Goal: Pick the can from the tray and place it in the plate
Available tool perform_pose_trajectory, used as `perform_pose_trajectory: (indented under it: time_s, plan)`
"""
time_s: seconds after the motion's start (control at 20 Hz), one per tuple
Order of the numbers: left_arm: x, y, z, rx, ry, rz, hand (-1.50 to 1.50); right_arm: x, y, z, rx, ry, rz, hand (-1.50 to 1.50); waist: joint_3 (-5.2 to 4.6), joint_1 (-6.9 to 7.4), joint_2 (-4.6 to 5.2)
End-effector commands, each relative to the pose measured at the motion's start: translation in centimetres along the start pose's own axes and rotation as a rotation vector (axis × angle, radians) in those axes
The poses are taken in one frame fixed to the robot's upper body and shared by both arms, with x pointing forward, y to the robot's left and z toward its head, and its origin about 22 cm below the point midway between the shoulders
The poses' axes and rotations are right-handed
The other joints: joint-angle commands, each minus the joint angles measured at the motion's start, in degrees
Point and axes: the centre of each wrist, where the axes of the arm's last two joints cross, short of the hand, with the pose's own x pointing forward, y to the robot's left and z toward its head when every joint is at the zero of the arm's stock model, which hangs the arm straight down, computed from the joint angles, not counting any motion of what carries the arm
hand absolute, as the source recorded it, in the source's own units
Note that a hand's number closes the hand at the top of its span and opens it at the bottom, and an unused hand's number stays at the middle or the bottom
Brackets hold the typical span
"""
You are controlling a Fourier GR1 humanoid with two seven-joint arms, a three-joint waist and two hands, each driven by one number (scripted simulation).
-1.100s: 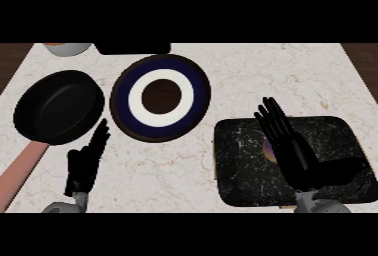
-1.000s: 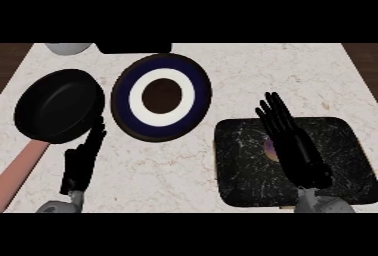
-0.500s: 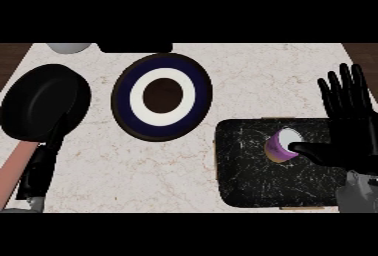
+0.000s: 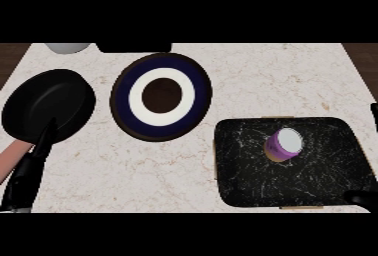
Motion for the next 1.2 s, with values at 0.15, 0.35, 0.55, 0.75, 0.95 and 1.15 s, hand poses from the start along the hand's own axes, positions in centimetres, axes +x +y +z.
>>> perform_pose_trajectory:
  time_s: [0.15, 0.35, 0.55, 0.75, 0.95, 1.15]
  plan:
    - [0.7, 0.4, -0.1, -0.016, -0.003, -0.001, 0.00, 4.1, -2.8, -1.2, 0.218, 0.191, 0.347, -1.50, -0.05, 0.39, 0.14]
    - [0.3, 0.2, 0.3, -0.017, -0.012, -0.002, 0.00, 5.6, -2.8, -2.0, 0.319, 0.290, 0.492, -1.50, -0.05, 0.58, 0.15]
    - [0.1, -0.4, 0.2, -0.035, -0.010, 0.004, 0.00, 6.1, -0.8, -5.0, 0.336, 0.397, 0.575, -1.50, -0.09, 1.37, 0.33]
    - [-1.1, 0.6, -0.8, -0.007, -0.010, -0.002, 0.00, 5.1, -0.7, -5.0, 0.445, 0.473, 0.630, -1.50, -0.06, 0.52, 0.27]
    - [0.3, 0.1, -0.2, -0.038, 0.004, 0.016, 0.00, 2.4, -0.2, -7.7, 0.510, 0.569, 0.690, -1.50, -0.01, 1.56, 0.34]
    - [0.2, -0.5, -0.9, -0.007, -0.009, -0.011, 0.00, 0.6, -0.3, -7.5, 0.606, 0.631, 0.761, -1.50, -0.02, 0.96, 0.31]
